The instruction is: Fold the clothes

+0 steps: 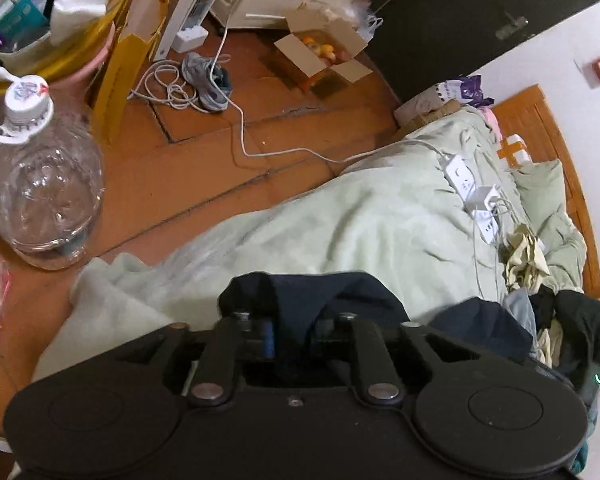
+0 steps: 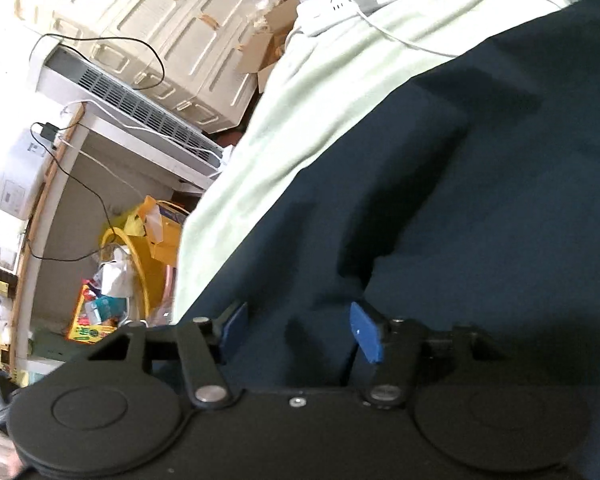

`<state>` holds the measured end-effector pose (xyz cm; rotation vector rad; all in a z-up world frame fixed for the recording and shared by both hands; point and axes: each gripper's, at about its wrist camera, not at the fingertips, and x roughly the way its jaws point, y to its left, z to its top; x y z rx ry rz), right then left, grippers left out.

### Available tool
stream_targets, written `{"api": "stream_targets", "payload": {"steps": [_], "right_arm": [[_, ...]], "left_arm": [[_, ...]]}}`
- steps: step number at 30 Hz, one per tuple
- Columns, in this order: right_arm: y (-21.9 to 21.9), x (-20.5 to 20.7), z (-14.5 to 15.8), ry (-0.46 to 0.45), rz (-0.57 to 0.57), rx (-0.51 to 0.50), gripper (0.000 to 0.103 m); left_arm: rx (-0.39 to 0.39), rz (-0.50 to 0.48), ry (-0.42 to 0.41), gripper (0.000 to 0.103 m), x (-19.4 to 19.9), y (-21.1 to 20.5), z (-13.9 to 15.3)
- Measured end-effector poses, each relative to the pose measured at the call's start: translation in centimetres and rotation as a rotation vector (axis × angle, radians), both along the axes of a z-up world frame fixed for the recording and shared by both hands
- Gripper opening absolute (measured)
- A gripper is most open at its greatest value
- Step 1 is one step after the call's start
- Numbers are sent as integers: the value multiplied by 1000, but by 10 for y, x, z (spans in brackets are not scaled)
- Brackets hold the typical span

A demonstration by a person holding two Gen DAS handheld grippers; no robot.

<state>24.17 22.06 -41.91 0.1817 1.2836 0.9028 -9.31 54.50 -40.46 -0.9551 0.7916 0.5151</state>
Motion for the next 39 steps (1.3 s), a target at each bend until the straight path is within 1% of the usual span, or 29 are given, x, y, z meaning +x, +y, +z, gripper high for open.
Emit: {"api": "stream_targets", "payload": {"steps": [1, 2, 3, 4, 5, 7, 8, 9, 10, 11, 12, 13, 14, 16, 18, 20, 22, 25, 27, 29, 30, 31, 32, 33, 34, 35, 36, 37, 39], "right_arm": [[6, 1, -2, -16, 18, -18, 39], [13, 2, -5, -31, 43, -33, 30], [17, 3, -8, -44, 62, -43, 24], [18, 3, -9, -59, 70, -53, 18], [19, 5, -10, -74, 69, -57, 16], [26, 12, -11, -88, 50, -48, 13], [31, 15, -12, -93, 49, -51, 12], [35, 20, -13, -102, 48, -55, 12], [38, 23, -14, -110, 48, -57, 12], [40, 27, -17, -120, 46, -61, 11], [43, 32, -22, -125, 40, -69, 9], [47, 39, -30, -121, 30, -81, 2], [47, 47, -35, -111, 15, -83, 0], [53, 57, -37, -94, -19, -73, 0], [48, 68, -31, -120, -45, -85, 0], [41, 78, -29, -142, -53, -105, 0], [33, 89, -31, -169, -54, -140, 0], [23, 102, -39, -187, -43, -145, 0], [23, 109, -39, -194, -51, -151, 0], [24, 114, -39, -191, -59, -157, 0], [23, 115, -36, -187, -60, -165, 0], [24, 114, -32, -189, -57, -176, 1], [24, 111, -26, -200, -48, -184, 4], [20, 101, -14, -216, -23, -177, 6], [16, 92, -3, -223, 0, -160, 16], [12, 83, 4, -221, 13, -142, 33], [6, 69, 12, -216, 26, -119, 41], [1, 55, 21, -212, 39, -95, 45], [-4, 17, 31, -192, 86, -44, 45]], "left_arm": [[5, -27, -21, 60, -5, -4, 4], [-7, -58, -47, 64, -9, -8, 7], [-45, -91, -78, 65, -10, -10, 5], [-71, -114, -93, 67, -9, -13, 2], [-72, -126, -86, 69, -6, -15, -1], [-45, -128, -52, 69, 3, -18, -10], [-46, -119, -33, 67, 8, -18, -16], [-68, -116, -8, 66, 15, -18, -24], [-94, -115, 13, 60, 22, -18, -31], [-101, -104, 24, 48, 26, -19, -34], [-85, -96, 23, 35, 31, -19, -35], [-49, -97, 16, 15, 34, -19, -33], [-21, -96, 15, 10, 36, -20, -31], [18, -86, 14, 8, 37, -18, -25], [68, -87, 20, 8, 36, -12, -14], [94, -81, 24, 9, 32, -5, -5], [105, -95, 35, 9, 33, 0, -5], [133, -137, 91, 10, 40, 2, -17], [137, -143, 119, 12, 41, 6, -31], [102, -114, 114, 15, 41, 13, -35], [116, -111, 118, 16, 41, 12, -29], [141, -120, 127, 19, 42, 9, -22], [159, -131, 129, 20, 41, 4, -15], [162, -137, 120, 24, 38, -2, -7], [151, -139, 100, 41, 33, -6, -1], [125, -136, 70, 60, 27, -10, 3], [94, -134, 40, 69, 21, -14, 5], [80, -134, 27, 74, 19, -16, 5], [60, -133, 0, 74, 13, -24, 5]]}}
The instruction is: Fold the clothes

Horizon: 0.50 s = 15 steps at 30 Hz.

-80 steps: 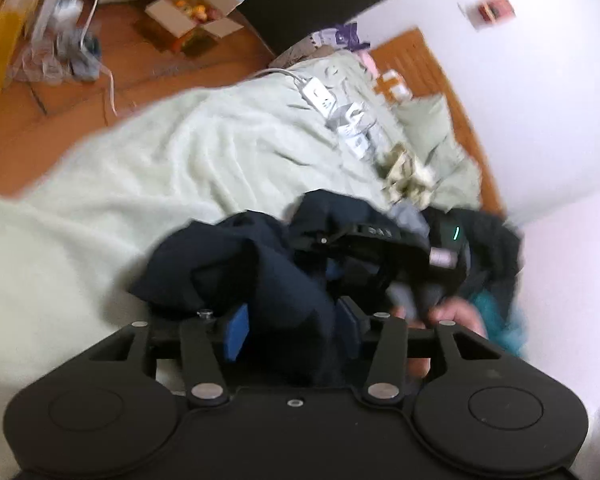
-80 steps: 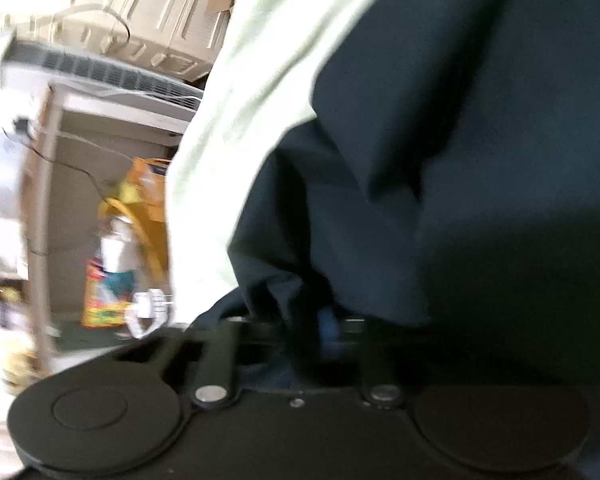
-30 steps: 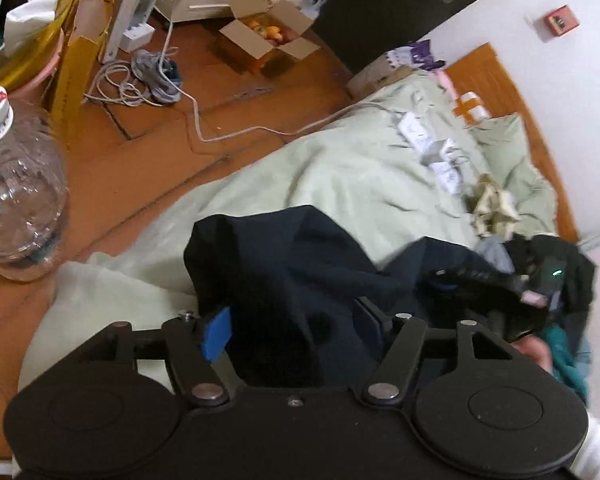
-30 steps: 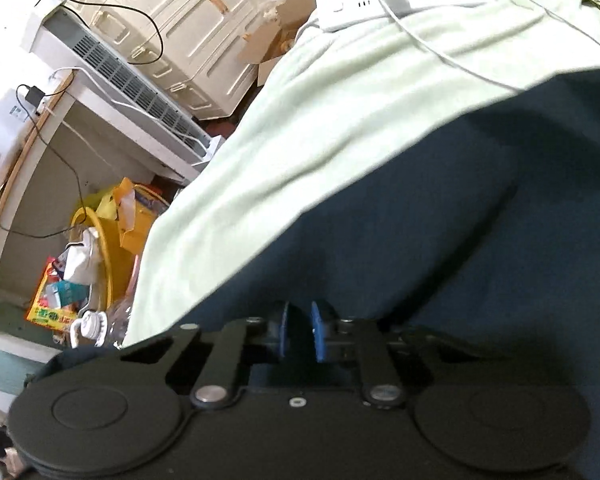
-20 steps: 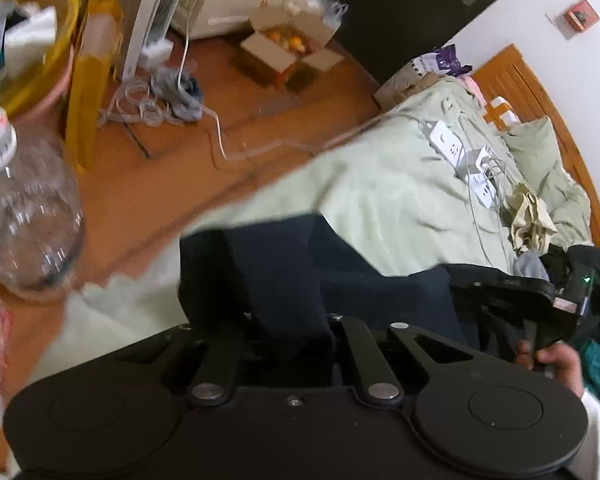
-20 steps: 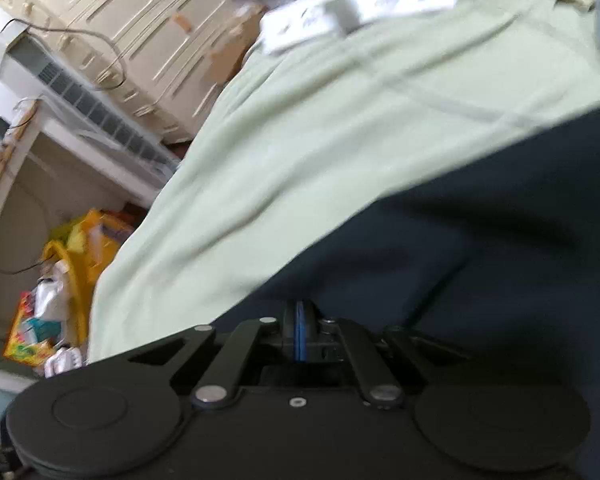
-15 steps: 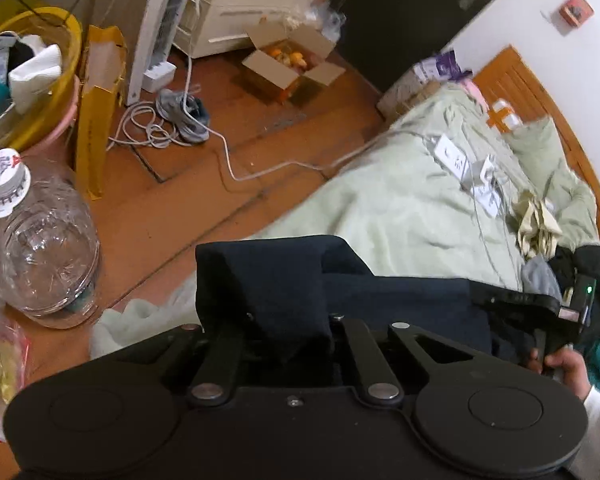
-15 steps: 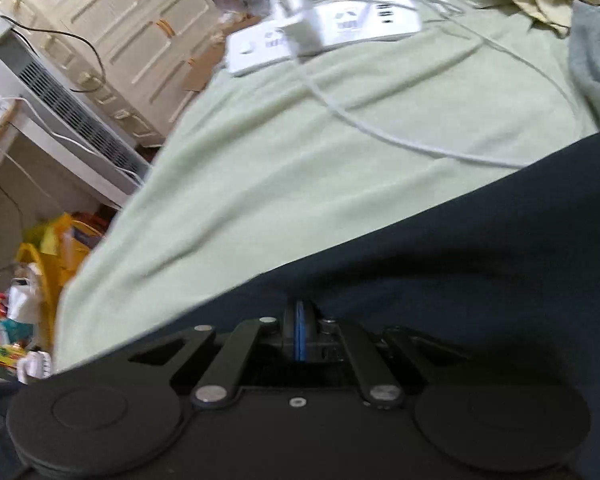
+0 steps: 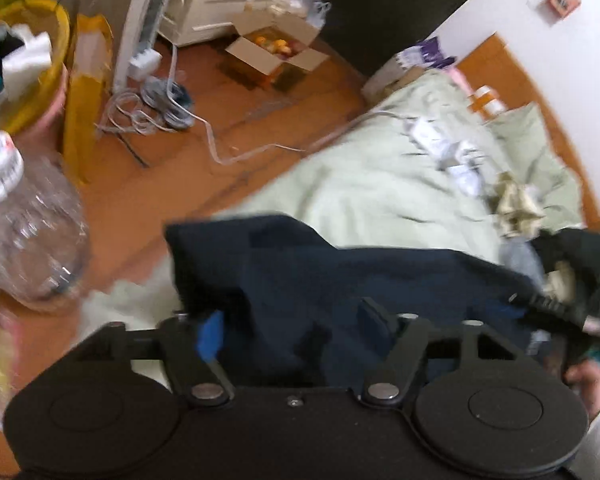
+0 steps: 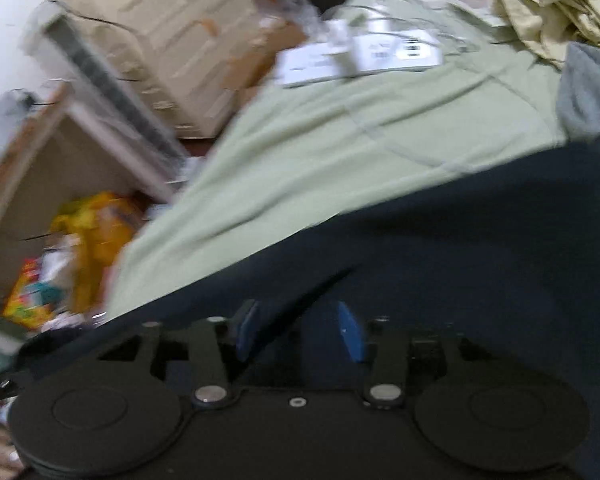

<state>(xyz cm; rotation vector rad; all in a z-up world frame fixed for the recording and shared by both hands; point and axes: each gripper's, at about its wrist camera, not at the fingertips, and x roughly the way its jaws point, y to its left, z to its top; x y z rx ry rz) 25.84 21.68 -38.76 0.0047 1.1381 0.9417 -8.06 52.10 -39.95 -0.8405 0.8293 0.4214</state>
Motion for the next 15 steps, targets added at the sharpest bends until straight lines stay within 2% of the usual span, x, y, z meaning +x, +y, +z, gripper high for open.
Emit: {"api": "stream_targets", "payload": {"steps": [3, 4, 5, 6, 7, 8, 10, 11, 15], "right_arm": [[9, -50, -5, 31, 75, 31, 44], [14, -64, -11, 33, 98, 22, 42], [19, -72, -18, 25, 110, -6, 39], [24, -80, -25, 18, 123, -34, 36], [26, -85, -30, 12, 130, -54, 29], [27, -87, -35, 2, 130, -76, 18], [23, -83, -44, -14, 115, -133, 3], [18, -80, -45, -8, 106, -144, 1], [-8, -69, -42, -25, 85, -207, 0]], "left_arm": [[31, 7, 63, 72, 0, -9, -11], [66, -14, 103, 65, 5, -12, -18], [101, -34, 143, 45, 10, -14, -25], [130, -54, 172, 35, 16, -16, -29], [149, -73, 181, 30, 20, -18, -30], [167, -87, 185, 24, 24, -19, -29], [197, -99, 171, 18, 27, -18, -24], [214, -107, 168, 16, 28, -17, -21], [242, -137, 186, 14, 24, -10, -6]]}}
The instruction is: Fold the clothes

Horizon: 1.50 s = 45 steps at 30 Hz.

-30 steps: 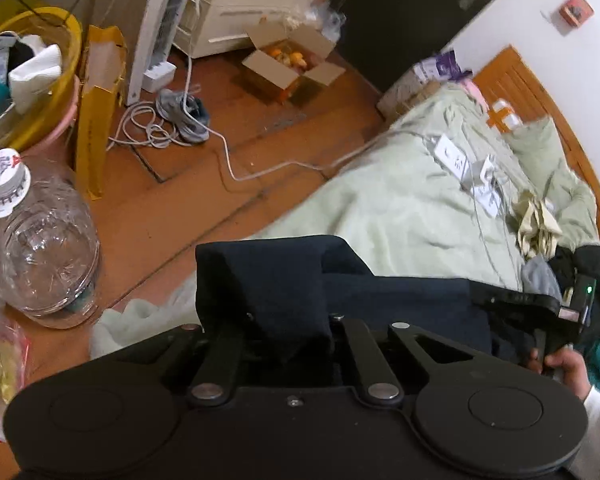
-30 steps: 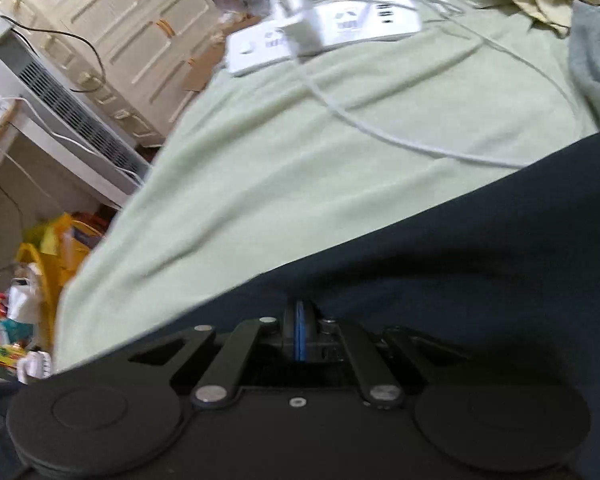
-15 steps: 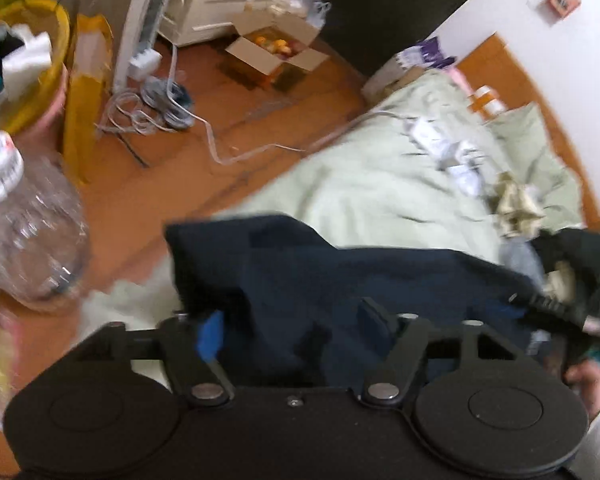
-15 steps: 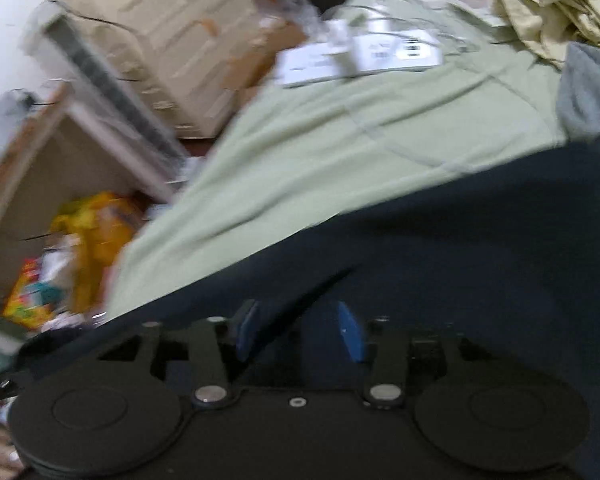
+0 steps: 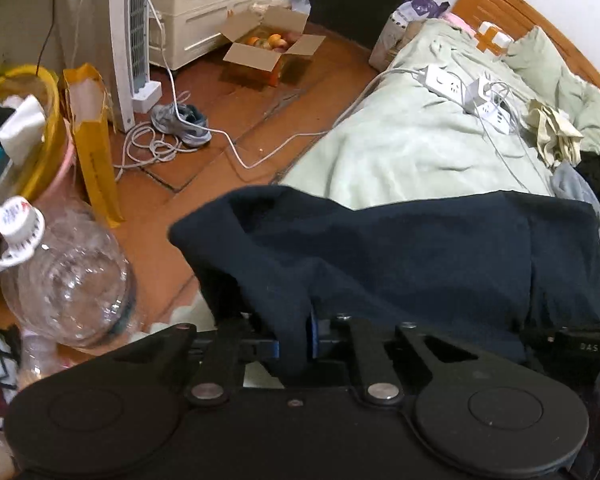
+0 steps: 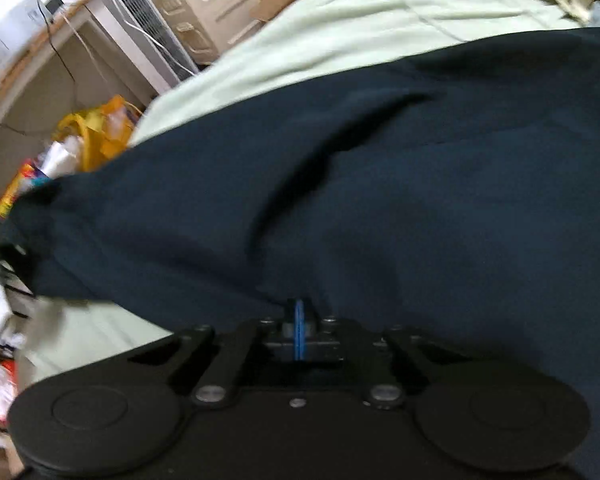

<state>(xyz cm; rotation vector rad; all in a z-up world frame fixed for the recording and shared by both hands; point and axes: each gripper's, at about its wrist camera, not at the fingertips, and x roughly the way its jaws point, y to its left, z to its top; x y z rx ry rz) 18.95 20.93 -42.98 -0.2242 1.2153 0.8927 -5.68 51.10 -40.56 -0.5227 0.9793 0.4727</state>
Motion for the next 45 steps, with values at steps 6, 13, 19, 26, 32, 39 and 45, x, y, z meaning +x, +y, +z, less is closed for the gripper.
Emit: {"api": "stream_targets", "payload": {"steps": [6, 13, 19, 26, 32, 39, 45], "right_arm": [[-11, -5, -13, -11, -17, -26, 0], [-23, -12, -6, -1, -39, 5, 0], [-39, -12, 35, -103, -79, 98, 12], [-37, 16, 28, -243, -152, 78, 28], [-53, 25, -10, -212, -210, 36, 28], [-84, 14, -13, -189, -205, 6, 28], [-148, -16, 37, -199, -308, 100, 43]], "left_arm": [[15, -48, 72, 15, -3, 4, -21], [25, -13, 153, 49, -46, -2, 0], [311, 11, 30, 44, -39, -21, 81], [177, -177, -151, 43, 51, -60, 59], [209, -251, 125, 27, 88, -71, -36], [304, -228, 264, 5, 82, -51, -52], [253, -125, 218, 15, 83, -44, -23]]}}
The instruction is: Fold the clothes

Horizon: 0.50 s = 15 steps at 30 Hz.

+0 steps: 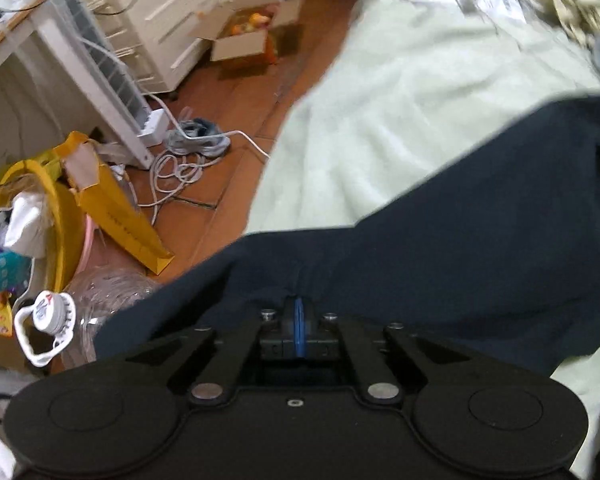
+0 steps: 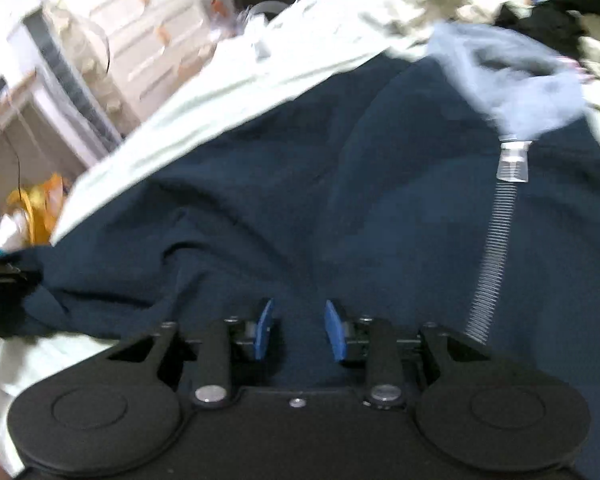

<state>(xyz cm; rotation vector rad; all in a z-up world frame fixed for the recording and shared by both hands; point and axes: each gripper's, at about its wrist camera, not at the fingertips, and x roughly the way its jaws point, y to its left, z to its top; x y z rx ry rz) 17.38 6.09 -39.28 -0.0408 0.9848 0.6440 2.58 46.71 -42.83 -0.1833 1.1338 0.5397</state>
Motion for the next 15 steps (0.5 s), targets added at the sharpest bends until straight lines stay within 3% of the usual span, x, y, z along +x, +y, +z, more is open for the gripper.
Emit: {"api": "stream_targets", "payload": {"steps": [2, 3, 7, 10, 13, 15], "right_arm": [[-44, -21, 15, -45, -91, 36, 77], [-76, -35, 20, -66, -170, 39, 83], [-164, -66, 18, -53, -414, -38, 84], [-222, -81, 4, 30, -601, -35, 84], [-248, -86, -21, 107, -652, -63, 84], [-254, -88, -41, 141, -657, -111, 84]], "left_arm": [[-38, 19, -105, 48, -5, -7, 20], [-57, 10, -142, 52, -4, -11, 24], [-114, -83, -203, 55, 5, -33, 21], [-120, -80, -133, 55, 11, -40, -1], [-153, 16, -106, 56, 7, -32, -18], [-121, 16, -89, 56, 9, -33, -19]]}}
